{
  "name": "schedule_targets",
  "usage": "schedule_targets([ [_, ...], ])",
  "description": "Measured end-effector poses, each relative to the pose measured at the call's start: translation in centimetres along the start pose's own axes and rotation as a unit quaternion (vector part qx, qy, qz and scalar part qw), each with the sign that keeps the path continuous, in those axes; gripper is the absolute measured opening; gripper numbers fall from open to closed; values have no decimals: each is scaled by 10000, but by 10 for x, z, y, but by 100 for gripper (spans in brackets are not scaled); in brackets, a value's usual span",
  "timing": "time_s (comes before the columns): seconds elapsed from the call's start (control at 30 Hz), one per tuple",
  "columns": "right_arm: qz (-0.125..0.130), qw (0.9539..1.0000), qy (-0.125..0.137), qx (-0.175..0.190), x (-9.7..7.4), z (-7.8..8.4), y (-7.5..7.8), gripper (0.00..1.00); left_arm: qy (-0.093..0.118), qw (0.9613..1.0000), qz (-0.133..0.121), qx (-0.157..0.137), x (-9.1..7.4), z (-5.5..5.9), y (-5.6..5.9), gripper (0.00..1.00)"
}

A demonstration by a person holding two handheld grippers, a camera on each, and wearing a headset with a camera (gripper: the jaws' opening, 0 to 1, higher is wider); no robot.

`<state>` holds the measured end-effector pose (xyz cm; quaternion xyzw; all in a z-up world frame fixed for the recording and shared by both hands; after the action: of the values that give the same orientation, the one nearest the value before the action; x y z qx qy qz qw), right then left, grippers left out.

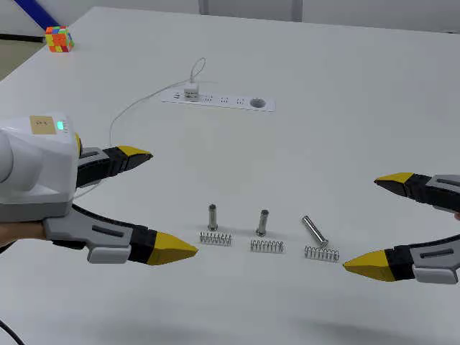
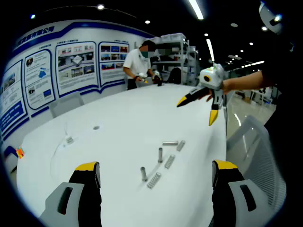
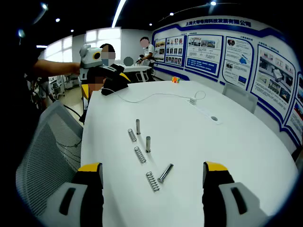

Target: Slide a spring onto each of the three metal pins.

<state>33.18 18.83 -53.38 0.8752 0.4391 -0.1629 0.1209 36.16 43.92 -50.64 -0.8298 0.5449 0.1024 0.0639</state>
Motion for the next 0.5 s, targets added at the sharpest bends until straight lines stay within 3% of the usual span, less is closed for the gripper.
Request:
schedule_targets([
  [0.5, 24, 10000, -56, 42, -1, 3, -1, 88, -115, 9999, 33, 36, -1, 5, 2, 100],
])
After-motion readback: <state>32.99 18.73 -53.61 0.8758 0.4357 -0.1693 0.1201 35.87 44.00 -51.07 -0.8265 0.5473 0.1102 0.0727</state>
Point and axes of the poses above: the centre of the closed fingertips' face, and the gripper's own axes: x roughly forward along the fingers, y roughly to its right, z roughly out of its underside, the point moved 3 cm from there along -x, roughly backward along the fingers, and after that the axes turned 11 degrees about y, right-handed, at the moved point
